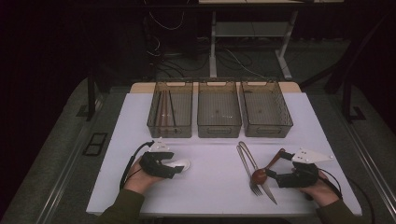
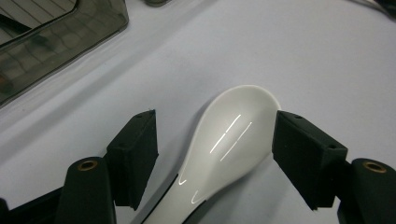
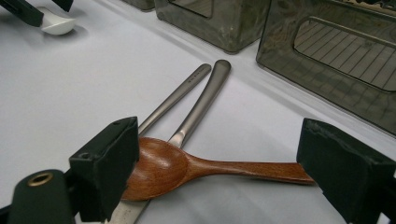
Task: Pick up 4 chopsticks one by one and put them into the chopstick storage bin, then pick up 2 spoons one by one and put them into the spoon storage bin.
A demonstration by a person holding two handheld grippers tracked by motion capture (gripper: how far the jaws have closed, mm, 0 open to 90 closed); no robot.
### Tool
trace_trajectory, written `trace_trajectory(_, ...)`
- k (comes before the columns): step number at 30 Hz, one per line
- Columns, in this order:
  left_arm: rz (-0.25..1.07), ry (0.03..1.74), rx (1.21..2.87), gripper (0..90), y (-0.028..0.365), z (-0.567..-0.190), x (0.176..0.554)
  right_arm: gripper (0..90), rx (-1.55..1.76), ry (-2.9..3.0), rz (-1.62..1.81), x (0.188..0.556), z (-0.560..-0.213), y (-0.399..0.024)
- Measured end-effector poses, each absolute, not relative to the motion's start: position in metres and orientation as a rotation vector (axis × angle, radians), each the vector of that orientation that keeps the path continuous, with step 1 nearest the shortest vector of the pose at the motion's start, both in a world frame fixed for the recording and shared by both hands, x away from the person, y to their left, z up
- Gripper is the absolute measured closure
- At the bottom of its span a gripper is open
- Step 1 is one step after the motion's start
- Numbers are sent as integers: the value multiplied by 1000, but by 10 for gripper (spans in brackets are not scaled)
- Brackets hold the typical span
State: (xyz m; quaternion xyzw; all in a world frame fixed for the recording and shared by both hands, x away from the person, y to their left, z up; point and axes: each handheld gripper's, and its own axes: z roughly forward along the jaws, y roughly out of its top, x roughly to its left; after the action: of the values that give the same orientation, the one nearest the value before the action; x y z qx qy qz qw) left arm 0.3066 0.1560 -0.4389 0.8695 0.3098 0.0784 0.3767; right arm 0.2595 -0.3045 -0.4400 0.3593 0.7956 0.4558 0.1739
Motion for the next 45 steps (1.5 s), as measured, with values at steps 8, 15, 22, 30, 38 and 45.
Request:
trace_trajectory(8, 198, 793, 2242, 317, 155, -443, 310, 130, 1020, 2258, 1289, 260, -440, -304)
trace_trajectory(15, 193, 754, 2284, 367, 152, -445, 308, 131, 1019, 2259, 1288, 259, -440, -305)
trace_trajectory(22, 129, 687, 2291, 540, 152, -444, 307, 130, 1014, 2256, 1292, 259, -440, -305)
trace_trajectory(30, 100, 641, 2309, 660, 153, -443, 306, 130, 1009, 2258, 1287, 259, -440, -305)
trace_trajectory(38, 99, 643, 2305, 756, 155, -440, 304, 131, 1001, 2262, 1280, 259, -440, -304)
trace_trajectory(45, 92, 637, 2302, 802, 156, -438, 304, 130, 998, 2266, 1284, 260, -440, -303)
